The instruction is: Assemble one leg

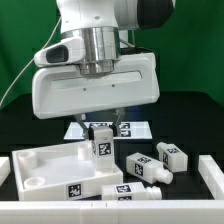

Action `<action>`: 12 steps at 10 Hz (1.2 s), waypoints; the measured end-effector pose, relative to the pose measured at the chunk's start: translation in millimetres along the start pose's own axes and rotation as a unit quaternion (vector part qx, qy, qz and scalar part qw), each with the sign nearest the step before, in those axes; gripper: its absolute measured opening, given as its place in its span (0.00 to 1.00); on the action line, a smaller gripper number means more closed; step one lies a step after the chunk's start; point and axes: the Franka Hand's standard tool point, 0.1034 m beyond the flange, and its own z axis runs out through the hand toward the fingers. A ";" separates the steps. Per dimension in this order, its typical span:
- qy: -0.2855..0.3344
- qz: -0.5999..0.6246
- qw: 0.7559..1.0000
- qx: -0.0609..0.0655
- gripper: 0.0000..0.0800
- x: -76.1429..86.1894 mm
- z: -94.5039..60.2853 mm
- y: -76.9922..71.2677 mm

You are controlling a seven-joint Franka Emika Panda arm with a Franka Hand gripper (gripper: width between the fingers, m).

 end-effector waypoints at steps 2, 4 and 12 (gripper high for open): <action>0.001 0.104 0.995 0.003 0.35 0.6 0.5 -2.7; 0.011 0.197 0.980 0.007 0.35 2.5 0.8 -4.0; 0.010 0.411 0.911 0.021 0.77 9.9 1.0 -29.7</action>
Offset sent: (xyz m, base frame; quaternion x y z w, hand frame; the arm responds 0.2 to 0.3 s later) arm -0.0113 0.0025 -0.0136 -0.0071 -0.0111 0.2357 0.9717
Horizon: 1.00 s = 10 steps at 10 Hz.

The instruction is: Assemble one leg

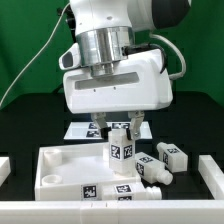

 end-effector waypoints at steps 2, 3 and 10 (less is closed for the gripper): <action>-0.002 -0.045 0.999 0.001 0.80 -5.1 -0.3 -9.3; -0.002 -0.093 0.996 0.001 0.81 -4.5 0.2 -7.8; -0.004 -0.413 0.911 -0.014 0.81 0.4 1.8 -2.2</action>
Offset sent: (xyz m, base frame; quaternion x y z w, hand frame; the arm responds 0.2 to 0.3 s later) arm 0.0000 0.0000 0.0000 0.0000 0.0000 -0.1938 0.9810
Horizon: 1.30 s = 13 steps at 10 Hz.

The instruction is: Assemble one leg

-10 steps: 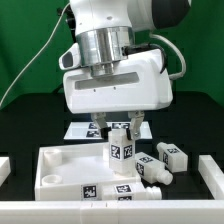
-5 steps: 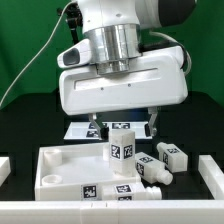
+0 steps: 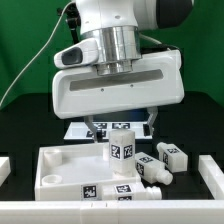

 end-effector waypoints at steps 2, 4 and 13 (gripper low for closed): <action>-0.001 -0.083 0.997 -0.003 0.81 0.3 -0.3 1.1; -0.002 -0.123 0.992 -0.005 0.81 -0.1 -0.1 1.9; -0.102 -0.176 0.979 0.010 0.81 11.2 -9.3 -9.2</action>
Offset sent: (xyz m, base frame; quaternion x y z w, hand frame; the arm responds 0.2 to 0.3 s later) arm 0.0000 0.0000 0.0000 0.0000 0.0000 -0.1296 0.9916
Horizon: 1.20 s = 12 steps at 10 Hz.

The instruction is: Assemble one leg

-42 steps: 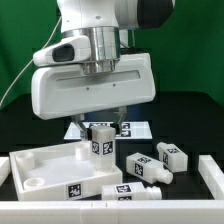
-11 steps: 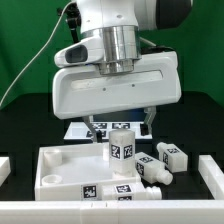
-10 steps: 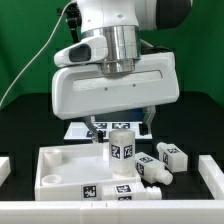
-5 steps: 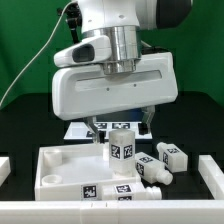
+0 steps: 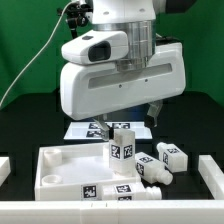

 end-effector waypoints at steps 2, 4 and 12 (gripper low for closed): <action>0.000 -0.005 1.000 0.000 0.81 -0.8 1.6 1.0; 0.001 -0.006 1.000 -0.001 0.81 -3.7 7.3 3.2; 0.002 -0.004 1.000 -0.002 0.36 -4.3 8.6 4.9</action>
Offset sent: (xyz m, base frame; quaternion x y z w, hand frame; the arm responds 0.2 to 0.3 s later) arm -0.0055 -0.0096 -0.0101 -0.0221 0.0103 -0.0284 0.9993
